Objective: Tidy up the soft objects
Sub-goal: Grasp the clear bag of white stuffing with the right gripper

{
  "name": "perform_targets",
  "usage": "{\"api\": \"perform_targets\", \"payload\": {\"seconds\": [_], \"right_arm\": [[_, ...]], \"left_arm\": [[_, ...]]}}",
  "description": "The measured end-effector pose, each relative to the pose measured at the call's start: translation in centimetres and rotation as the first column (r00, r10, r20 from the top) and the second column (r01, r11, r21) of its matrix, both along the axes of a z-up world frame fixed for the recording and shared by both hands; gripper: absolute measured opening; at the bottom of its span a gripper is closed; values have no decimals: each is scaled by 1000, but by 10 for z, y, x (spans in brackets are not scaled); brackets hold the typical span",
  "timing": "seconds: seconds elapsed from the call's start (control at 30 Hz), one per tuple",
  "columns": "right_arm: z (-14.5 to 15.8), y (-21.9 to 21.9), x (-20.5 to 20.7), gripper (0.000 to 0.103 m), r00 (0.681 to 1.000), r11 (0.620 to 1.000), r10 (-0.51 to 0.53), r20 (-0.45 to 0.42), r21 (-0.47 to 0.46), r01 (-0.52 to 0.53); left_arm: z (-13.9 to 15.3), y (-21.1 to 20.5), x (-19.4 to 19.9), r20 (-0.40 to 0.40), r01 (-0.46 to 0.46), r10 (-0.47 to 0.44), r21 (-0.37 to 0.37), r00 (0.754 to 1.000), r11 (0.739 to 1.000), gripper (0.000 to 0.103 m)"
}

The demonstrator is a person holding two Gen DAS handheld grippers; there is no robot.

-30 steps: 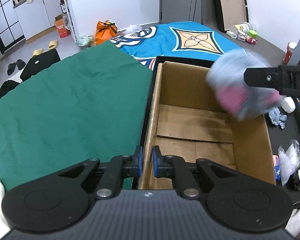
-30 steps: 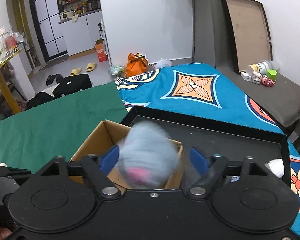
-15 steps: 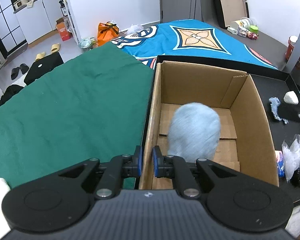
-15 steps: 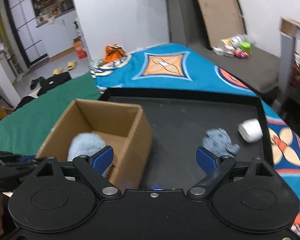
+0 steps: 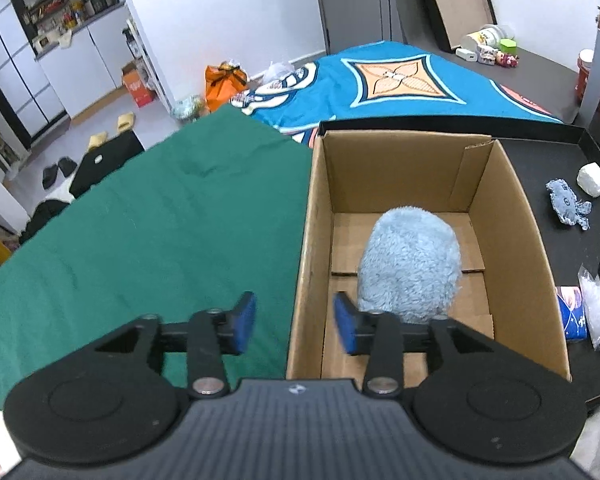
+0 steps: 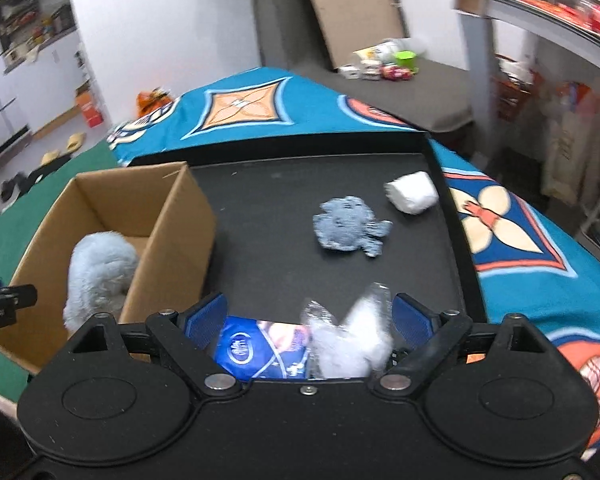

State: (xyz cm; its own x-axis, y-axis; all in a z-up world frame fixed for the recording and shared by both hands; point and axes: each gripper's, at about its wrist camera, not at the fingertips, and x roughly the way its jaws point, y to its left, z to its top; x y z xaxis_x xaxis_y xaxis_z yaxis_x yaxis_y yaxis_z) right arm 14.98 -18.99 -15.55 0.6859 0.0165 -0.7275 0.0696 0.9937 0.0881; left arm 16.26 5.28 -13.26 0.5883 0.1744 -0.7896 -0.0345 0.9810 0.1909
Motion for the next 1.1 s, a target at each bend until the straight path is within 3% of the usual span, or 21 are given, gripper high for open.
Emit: {"api": "perform_targets", "payload": {"seconds": [0.1, 0.2, 0.4, 0.67, 0.8, 0.9, 1.03, 1.1], "right_arm": [[-5, -9, -6, 88, 998, 998, -62, 16, 21, 62], [-11, -19, -11, 85, 994, 993, -107, 23, 49, 106], [-21, -35, -11, 72, 991, 983, -131, 3, 127, 129], [-38, -40, -4, 71, 990, 973, -130, -47, 187, 137], [-47, -41, 2, 63, 989, 970, -132, -72, 198, 144], [-55, -41, 6, 52, 989, 970, -115, -90, 206, 132], [-53, -39, 6, 42, 994, 975, -88, -67, 198, 99], [-53, -39, 5, 35, 994, 972, -80, -69, 215, 94]], "left_arm": [[2, -5, -2, 15, 9, -10, 31, 1000, 999, 61], [3, -10, -3, 21, 21, -22, 58, 1000, 998, 66], [3, -18, -4, 24, 29, -32, 106, 999, 994, 69], [3, -31, -7, 28, 52, -58, 189, 998, 981, 71], [1, -36, -6, 12, 58, -62, 219, 998, 974, 76], [1, -38, -5, 8, 58, -62, 227, 998, 972, 76], [-1, -39, -3, -2, 52, -53, 231, 999, 972, 78], [-1, -38, -4, 0, 49, -50, 228, 999, 972, 84]]}}
